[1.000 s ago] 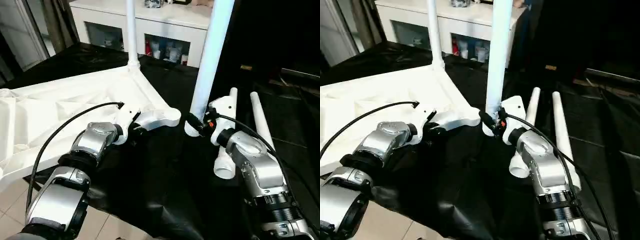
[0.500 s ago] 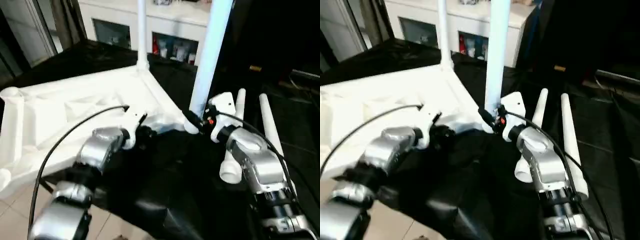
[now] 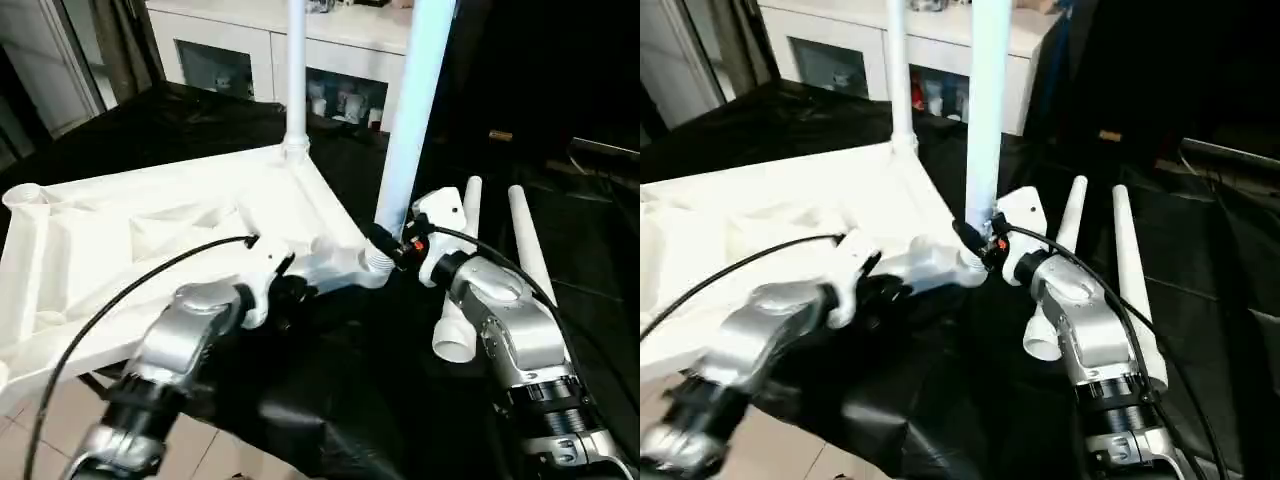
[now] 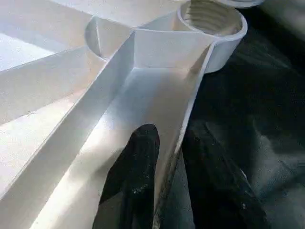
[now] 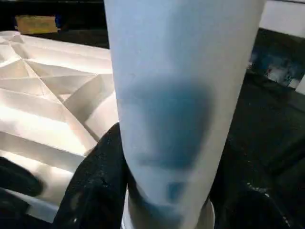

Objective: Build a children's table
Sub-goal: Insert table leg to table base

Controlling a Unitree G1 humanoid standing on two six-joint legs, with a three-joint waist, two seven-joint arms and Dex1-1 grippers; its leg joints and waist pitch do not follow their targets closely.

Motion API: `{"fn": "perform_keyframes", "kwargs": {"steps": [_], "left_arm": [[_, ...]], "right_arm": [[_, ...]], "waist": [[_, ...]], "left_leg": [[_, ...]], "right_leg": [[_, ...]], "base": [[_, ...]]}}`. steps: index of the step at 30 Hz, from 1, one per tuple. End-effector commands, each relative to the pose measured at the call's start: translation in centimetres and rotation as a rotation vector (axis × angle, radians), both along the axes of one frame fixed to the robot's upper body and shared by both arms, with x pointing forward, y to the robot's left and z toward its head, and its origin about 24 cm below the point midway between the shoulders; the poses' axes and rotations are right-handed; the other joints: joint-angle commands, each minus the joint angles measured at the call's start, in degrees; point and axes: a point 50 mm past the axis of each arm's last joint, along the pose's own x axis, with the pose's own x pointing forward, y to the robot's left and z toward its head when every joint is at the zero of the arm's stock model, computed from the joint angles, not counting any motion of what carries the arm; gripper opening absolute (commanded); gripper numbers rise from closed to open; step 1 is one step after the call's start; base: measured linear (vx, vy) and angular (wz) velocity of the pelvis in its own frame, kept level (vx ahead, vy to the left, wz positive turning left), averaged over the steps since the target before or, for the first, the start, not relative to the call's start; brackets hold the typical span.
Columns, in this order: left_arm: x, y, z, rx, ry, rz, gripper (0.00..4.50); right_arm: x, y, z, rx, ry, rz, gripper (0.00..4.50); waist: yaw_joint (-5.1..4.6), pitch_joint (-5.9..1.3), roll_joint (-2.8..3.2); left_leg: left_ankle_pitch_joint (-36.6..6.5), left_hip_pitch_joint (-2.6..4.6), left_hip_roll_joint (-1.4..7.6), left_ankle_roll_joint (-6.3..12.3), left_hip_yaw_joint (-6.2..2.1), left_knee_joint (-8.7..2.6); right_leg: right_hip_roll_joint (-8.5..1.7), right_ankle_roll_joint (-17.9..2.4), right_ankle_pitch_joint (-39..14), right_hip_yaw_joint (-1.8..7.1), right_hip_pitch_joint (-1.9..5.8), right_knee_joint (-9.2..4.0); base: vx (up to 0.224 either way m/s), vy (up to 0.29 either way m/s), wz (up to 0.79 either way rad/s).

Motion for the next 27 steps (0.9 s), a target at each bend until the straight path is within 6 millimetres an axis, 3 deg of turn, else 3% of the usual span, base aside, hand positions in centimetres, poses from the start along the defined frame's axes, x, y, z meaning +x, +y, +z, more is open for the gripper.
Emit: {"fn": "perform_keyframes", "kwargs": {"steps": [1, 4, 9, 11, 12, 13, 16, 17, 18, 22, 27], "left_arm": [[-0.6, 0.2, -0.3, 0.028, 0.02, -0.051, 0.72], [-0.6, 1.8, 0.1, 0.101, -0.038, -0.079, 0.69], [-0.7, 1.5, 1.0, 0.07, -0.099, -0.167, 0.64], [-0.7, 1.4, 1.1, 0.069, -0.108, -0.184, 0.64], [-0.7, 1.3, 1.2, 0.07, -0.11, -0.189, 0.63], [-0.8, 1.3, 1.2, 0.076, -0.114, -0.198, 0.6], [-0.8, 1.3, 1.2, 0.075, -0.122, -0.206, 0.56], [-0.8, 1.3, 1.4, 0.064, -0.145, -0.2, 0.48], [-0.8, 1.3, 1.4, 0.064, -0.145, -0.2, 0.38], [-1.6, 1.3, 1.3, 0.028, -0.134, -0.235, 0.12], [-1.7, 1.5, 1.1, 0.014, -0.122, -0.214, 0.02]], "right_arm": [[0.2, 0.1, 0.6, -0.003, -0.03, 0.014, 1.92], [0.2, 0.3, 0.5, 0.057, -0.014, 0.06, 1.92], [-0.2, 0.3, 0.5, 0.12, 0.039, 0.17, 1.92], [-0.2, 0.3, 0.5, 0.127, 0.064, 0.196, 1.92], [-0.2, 0.3, 0.6, 0.129, 0.07, 0.204, 1.92], [-0.2, 0.3, 0.6, 0.131, 0.089, 0.236, 1.92], [-0.2, 0.4, 0.8, 0.123, 0.102, 0.281, 1.92], [-0.2, 0.3, 0.9, 0.111, 0.101, 0.299, 1.92], [-0.2, 0.3, 0.9, 0.111, 0.101, 0.299, 1.92], [0.1, 0.1, 0.8, 0.087, 0.102, 0.307, 1.92], [0.2, 0.2, 0.8, 0.093, 0.109, 0.312, 1.92]], "waist": [[0.16, -3.79, -0.19], [-0.11, -3.69, -0.2], [-0.09, -3.85, -0.11], [-0.03, -3.84, -0.61], [0.09, -3.87, -0.44], [0.13, -3.84, -0.73], [0.26, -3.78, -0.77], [0.1, -3.8, -1.17], [0.11, -3.88, -1.1], [-0.06, -3.8, -1.72], [-0.01, -3.7, -1.75]], "left_leg": [[-5.18, -0.35, 1.94, 2.24, -0.05, -4.89], [-6.37, -0.38, 1.87, 2.38, -0.06, -5.01], [-5.29, -0.28, 2.08, 2.46, -0.03, -4.94], [-4.5, -0.36, 2.02, 2.76, 0.07, -4.88], [-4.45, -0.3, 1.99, 2.79, 0.04, -4.84], [-4.24, -0.3, 2.05, 2.84, 0.13, -4.84], [-4.1, -0.25, 2.15, 2.69, 0.09, -4.88], [-3.94, -0.41, 2.16, 2.57, 0.13, -4.88], [-3.63, -0.43, 2.17, 2.44, 0.11, -4.85], [-3.31, -0.35, 2.18, 2.39, 0.27, -4.77], [-3.89, -0.23, 2.2, 2.27, 0.33, -4.82]], "right_leg": [[-4.33, -8.73, -16.28, 2.83, 4.06, -4.03], [-4.26, -8.35, -17.11, 2.83, 4.1, -4.13], [-4.31, -9.24, -14.94, 2.89, 4.15, -3.84], [-4.34, -9.65, -14.18, 2.89, 4.22, -3.77], [-4.35, -9.74, -14.36, 2.87, 4.19, -3.7], [-4.36, -9.77, -14.43, 2.84, 4.16, -3.72], [-4.44, -9.78, -14.32, 2.81, 4.09, -3.57], [-4.48, -9.84, -13.97, 2.81, 4.23, -3.48], [-4.55, -9.95, -13.44, 2.83, 4.35, -3.36], [-4.53, -10.23, -13.17, 2.83, 4.23, -3.43], [-4.46, -9.67, -14.91, 2.8, 4.09, -3.52]], "base": [[0.0, 0.0, 0.0], [0.0, 0.0, 0.0], [0.0, 0.0, 0.0], [0.0, 0.0, 0.0], [0.0, 0.0, 0.0], [0.0, 0.0, 0.0], [0.0, 0.0, 0.0], [0.0, 0.0, 0.0], [0.0, 0.0, 0.0], [0.0, 0.0, 0.0], [0.0, 0.0, 0.0]]}}
